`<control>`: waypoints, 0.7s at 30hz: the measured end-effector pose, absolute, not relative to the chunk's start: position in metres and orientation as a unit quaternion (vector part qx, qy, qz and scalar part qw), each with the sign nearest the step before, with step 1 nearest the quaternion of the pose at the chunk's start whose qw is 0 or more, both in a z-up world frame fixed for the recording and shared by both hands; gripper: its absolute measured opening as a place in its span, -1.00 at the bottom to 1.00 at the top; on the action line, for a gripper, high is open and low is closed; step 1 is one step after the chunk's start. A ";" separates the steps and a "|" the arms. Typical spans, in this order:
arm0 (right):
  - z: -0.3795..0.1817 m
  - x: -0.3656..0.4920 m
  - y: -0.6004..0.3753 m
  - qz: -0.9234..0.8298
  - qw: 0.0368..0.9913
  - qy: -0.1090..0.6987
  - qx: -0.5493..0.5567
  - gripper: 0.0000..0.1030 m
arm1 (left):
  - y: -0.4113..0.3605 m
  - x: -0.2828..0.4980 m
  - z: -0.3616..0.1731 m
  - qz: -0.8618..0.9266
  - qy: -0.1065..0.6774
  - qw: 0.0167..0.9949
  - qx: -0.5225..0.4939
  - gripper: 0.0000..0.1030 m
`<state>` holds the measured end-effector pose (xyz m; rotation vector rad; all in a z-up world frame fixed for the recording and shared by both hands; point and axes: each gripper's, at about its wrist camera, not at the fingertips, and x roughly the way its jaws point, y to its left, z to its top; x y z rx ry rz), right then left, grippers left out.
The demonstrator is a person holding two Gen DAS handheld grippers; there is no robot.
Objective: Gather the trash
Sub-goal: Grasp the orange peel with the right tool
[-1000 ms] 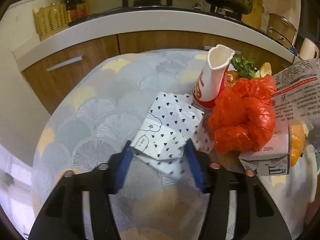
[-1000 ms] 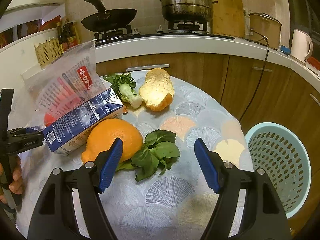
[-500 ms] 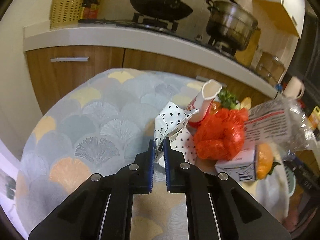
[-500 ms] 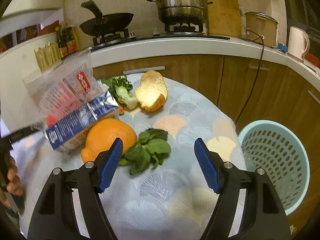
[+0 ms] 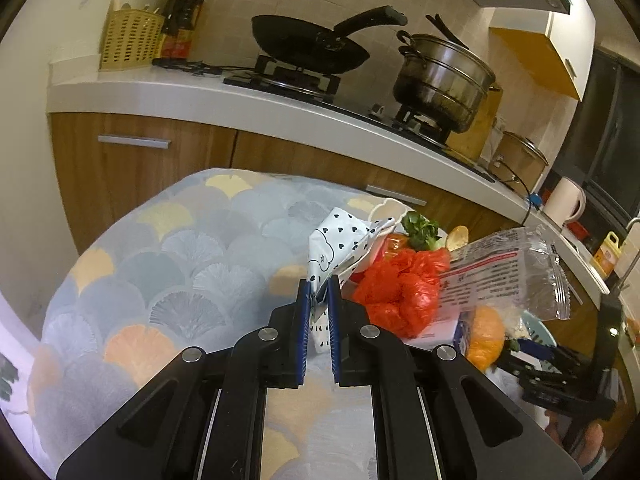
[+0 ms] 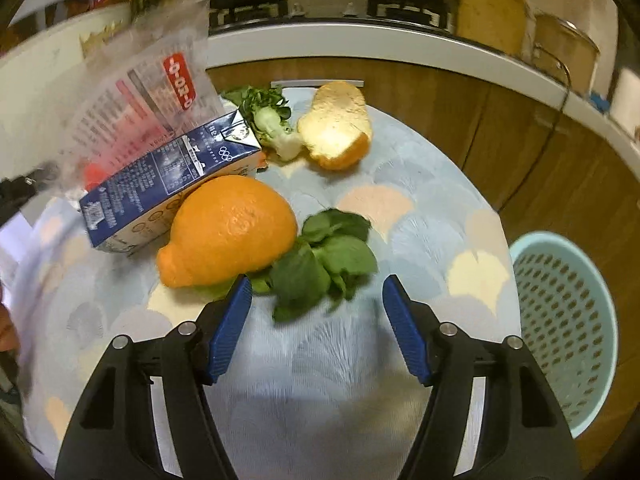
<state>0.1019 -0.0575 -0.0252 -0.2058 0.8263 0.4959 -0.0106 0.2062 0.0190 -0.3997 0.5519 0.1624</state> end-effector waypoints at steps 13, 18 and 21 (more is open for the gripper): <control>-0.022 0.085 -0.069 0.236 0.886 0.387 -0.100 -0.39 | 0.201 -0.014 0.020 0.066 0.270 0.940 -0.198 -0.87; -0.014 0.067 -0.071 0.259 0.882 0.386 -0.073 -0.41 | 0.203 -0.016 0.020 0.062 0.267 0.940 -0.206 -0.87; -0.018 0.064 -0.054 0.261 0.876 0.398 -0.075 -0.39 | 0.203 -0.018 0.020 0.060 0.265 0.940 -0.209 -0.87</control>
